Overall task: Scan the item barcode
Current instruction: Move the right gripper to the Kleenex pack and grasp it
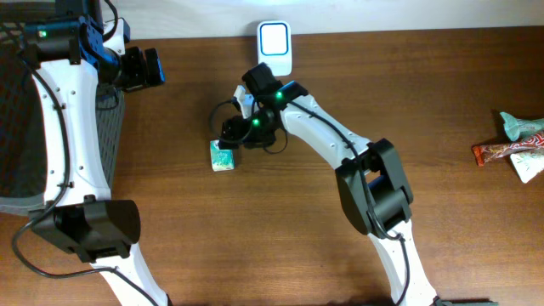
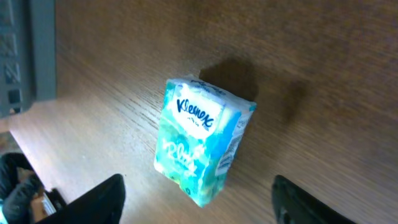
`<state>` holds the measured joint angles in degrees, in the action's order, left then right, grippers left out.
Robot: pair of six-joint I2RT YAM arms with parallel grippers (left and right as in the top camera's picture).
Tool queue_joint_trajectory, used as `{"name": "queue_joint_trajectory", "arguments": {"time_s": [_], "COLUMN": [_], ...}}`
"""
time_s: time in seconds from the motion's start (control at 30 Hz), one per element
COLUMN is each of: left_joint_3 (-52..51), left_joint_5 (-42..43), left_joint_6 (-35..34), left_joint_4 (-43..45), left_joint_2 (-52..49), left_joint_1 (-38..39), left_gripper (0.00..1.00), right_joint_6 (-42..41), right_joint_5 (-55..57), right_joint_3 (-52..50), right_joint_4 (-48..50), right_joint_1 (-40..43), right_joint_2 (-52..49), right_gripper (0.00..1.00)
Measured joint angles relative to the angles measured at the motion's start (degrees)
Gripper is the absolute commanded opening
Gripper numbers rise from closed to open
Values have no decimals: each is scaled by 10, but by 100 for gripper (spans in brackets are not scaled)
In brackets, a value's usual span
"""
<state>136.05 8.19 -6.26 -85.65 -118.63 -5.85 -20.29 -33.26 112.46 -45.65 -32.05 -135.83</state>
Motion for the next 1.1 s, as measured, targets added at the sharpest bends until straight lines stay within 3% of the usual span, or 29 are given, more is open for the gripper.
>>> {"name": "queue_joint_trajectory", "arguments": {"time_s": [0.07, 0.2, 0.23, 0.27, 0.33, 0.47, 0.5, 0.6, 0.63, 0.67, 0.7, 0.9, 1.1], "left_joint_3": [0, 0, 0, 0, 0, 0, 0, 0, 0, 0, 0, 0, 0], "left_joint_5": [0, 0, 0, 0, 0, 0, 0, 0, 0, 0, 0, 0, 0], "left_joint_6": [0, 0, 0, 0, 0, 0, 0, 0, 0, 0, 0, 0, 0], "left_joint_4": [0, 0, 0, 0, 0, 0, 0, 0, 0, 0, 0, 0, 0], "left_joint_2": [0, 0, 0, 0, 0, 0, 0, 0, 0, 0, 0, 0, 0], "left_joint_1": [0, 0, 0, 0, 0, 0, 0, 0, 0, 0, 0, 0, 0], "left_gripper": [99, 99, 99, 99, 99, 99, 99, 99, 99, 99, 99, 99, 99], "right_joint_6": [-24, -50, -52, -52, -55, -57, -56, -49, -43, -35, -26, -3, -38], "right_joint_5": [9, 25, 26, 31, 43, 108, 125, 196, 238, 268, 292, 341, 397], "right_joint_3": [0, -1, -1, -1, -1, 10, 15, 33, 49, 62, 78, 169, 183], "right_joint_4": [10, 10, 10, 9, 4, -75, -106, -203, -244, -272, -301, -349, -329], "right_joint_1": [-10, -28, -29, -30, -30, -27, -22, 19, 49, 71, 83, 75, -26], "right_joint_2": [-9, -30, -30, -30, -31, -24, -21, -11, -10, -8, -8, -5, -4], "right_gripper": [43, 43, 35, 21, 6, 4, 4, 27, 51, 64, 68, 71, 56]}}
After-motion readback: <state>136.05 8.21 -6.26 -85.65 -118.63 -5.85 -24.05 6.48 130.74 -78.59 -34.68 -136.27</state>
